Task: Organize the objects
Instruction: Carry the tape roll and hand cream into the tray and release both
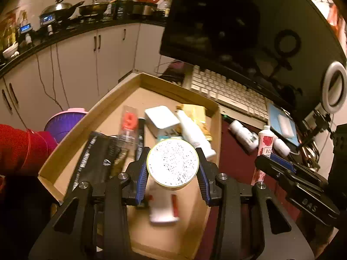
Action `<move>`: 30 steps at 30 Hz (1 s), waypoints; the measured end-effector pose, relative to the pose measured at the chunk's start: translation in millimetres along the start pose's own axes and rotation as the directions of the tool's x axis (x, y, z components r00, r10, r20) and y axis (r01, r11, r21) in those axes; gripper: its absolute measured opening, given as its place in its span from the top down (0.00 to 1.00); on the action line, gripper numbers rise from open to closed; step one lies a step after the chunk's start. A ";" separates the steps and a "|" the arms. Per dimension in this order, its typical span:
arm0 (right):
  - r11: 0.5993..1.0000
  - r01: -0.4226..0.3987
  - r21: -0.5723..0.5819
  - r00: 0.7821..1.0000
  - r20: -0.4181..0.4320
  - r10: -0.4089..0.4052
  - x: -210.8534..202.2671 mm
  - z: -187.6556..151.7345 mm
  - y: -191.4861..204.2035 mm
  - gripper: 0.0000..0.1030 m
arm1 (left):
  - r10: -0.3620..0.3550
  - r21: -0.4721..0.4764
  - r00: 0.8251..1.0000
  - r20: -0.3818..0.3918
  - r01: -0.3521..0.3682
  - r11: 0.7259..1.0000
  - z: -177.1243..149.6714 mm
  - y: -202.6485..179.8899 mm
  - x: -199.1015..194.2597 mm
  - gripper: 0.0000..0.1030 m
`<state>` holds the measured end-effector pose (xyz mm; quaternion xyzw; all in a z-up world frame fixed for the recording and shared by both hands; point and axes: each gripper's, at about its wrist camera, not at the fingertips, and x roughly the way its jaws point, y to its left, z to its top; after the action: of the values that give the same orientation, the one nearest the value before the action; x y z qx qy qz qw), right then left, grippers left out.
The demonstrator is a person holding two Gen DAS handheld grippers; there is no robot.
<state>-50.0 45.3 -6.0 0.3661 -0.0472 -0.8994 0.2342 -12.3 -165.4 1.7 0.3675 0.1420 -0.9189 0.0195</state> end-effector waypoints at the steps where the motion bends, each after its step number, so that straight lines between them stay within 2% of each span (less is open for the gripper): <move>1: 1.000 -0.021 -0.005 1.000 -0.006 0.021 4.5 3.3 5.8 0.70 | 0.004 -0.007 1.000 0.003 -0.004 1.000 1.7 3.5 1.2 0.62; 7: 0.995 -0.095 -0.036 0.995 -0.031 0.094 26.8 19.5 33.6 0.70 | 0.008 -0.031 1.000 0.009 -0.008 0.999 6.9 17.0 3.8 0.62; 16: 0.991 -0.128 -0.042 0.991 -0.049 0.126 55.4 36.5 48.9 0.70 | -0.007 -0.127 1.000 0.011 0.009 0.992 22.6 52.1 6.3 0.62; 20: 0.990 -0.139 -0.013 0.988 -0.067 0.138 69.9 42.7 44.5 0.70 | -0.008 -0.135 1.000 0.022 0.011 0.991 36.9 57.2 12.4 0.62; 25: 0.985 -0.171 -0.025 0.981 -0.093 0.168 80.4 38.3 53.5 0.70 | -0.006 -0.138 1.000 0.005 0.006 0.990 47.7 63.8 27.1 0.62; 30: 0.984 -0.172 -0.048 0.981 -0.103 0.166 86.9 29.7 57.6 0.70 | 0.002 -0.128 1.000 -0.031 -0.006 0.992 44.5 67.4 42.8 0.62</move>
<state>-102.1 -47.9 -25.0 0.3980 -0.0411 -0.8580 0.3220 -63.9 -239.4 -13.4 0.3799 0.2002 -0.9021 0.0429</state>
